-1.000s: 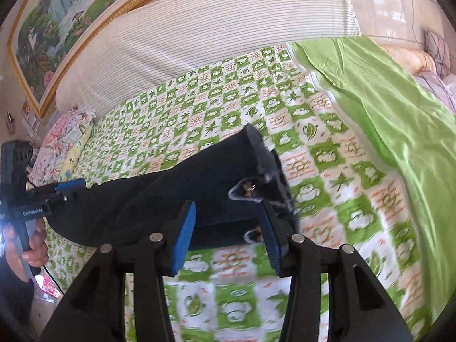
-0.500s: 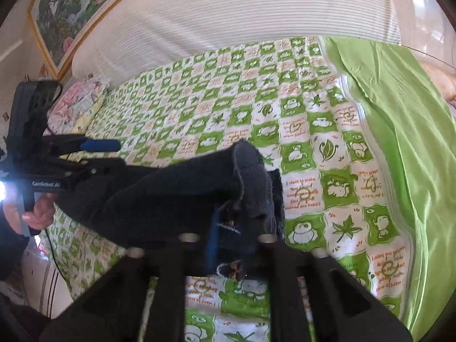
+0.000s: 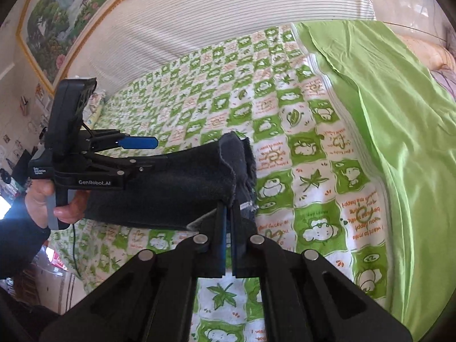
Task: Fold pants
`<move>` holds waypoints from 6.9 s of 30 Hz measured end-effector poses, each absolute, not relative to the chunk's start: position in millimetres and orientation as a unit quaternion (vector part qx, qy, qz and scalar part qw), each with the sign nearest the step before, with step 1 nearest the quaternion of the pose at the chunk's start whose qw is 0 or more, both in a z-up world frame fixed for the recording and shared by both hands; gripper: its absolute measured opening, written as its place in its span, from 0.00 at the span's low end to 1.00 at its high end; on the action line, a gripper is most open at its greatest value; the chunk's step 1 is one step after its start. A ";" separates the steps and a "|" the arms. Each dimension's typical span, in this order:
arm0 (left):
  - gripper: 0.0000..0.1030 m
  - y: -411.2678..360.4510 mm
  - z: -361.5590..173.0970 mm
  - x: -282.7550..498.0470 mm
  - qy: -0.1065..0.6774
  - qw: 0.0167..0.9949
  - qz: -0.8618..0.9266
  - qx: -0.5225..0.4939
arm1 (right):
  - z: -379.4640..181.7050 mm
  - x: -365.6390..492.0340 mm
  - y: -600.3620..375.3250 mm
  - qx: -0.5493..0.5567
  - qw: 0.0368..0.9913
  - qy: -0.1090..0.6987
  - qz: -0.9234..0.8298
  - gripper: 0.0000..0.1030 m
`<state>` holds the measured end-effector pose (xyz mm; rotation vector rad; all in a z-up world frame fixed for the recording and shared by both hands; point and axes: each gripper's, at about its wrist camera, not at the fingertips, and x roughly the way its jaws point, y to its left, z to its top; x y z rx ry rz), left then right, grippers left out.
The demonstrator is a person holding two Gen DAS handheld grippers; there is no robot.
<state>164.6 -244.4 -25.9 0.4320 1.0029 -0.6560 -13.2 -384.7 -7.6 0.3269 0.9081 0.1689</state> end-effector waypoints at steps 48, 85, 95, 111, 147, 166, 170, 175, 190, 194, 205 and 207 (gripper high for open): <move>0.09 -310.5 -43.9 189.6 0.503 0.720 -0.434 0.197 | -55.0 -43.7 -385.4 0.429 0.835 0.345 0.002 0.15; 0.02 6.3 -13.4 152.1 0.481 0.802 -0.331 -0.124 | -32.9 55.8 -198.6 0.373 0.770 0.387 0.342 0.14; 0.02 53.6 -51.1 142.3 0.496 0.799 -0.292 -0.173 | -54.4 69.3 -179.7 0.344 0.761 0.452 0.313 0.15; 0.03 71.5 -42.8 106.3 0.488 0.810 -0.264 -0.191 | -41.9 67.4 -163.0 0.305 0.772 0.461 0.313 0.44; 0.51 48.6 -26.6 61.1 0.476 0.831 -0.204 -0.202 | -15.5 106.5 -186.0 0.330 0.793 0.443 0.256 0.56; 0.66 221.7 -15.3 -3.1 0.401 0.863 -0.004 -0.307 | 8.0 129.1 -73.7 0.208 0.787 0.470 0.341 0.56; 0.66 249.7 -18.7 -9.0 0.394 0.860 0.022 -0.325 | 12.5 139.7 -43.3 0.183 0.782 0.473 0.363 0.56; 0.66 279.1 -25.4 -13.7 0.394 0.852 0.055 -0.341 | 14.5 154.2 -7.2 0.152 0.776 0.479 0.383 0.56; 0.66 324.8 -53.8 0.7 0.398 0.816 0.067 -0.413 | 4.4 200.9 95.1 0.050 0.749 0.488 0.446 0.56; 0.66 328.2 -55.6 2.9 0.398 0.814 0.067 -0.418 | -1.8 212.1 125.8 0.007 0.734 0.495 0.464 0.56; 0.63 332.5 -60.8 19.9 0.391 0.816 0.088 -0.417 | -29.4 236.8 195.2 -0.048 0.675 0.525 0.516 0.56; 0.54 331.2 -61.1 22.8 0.393 0.819 0.102 -0.405 | -34.4 238.4 203.8 -0.062 0.673 0.528 0.514 0.56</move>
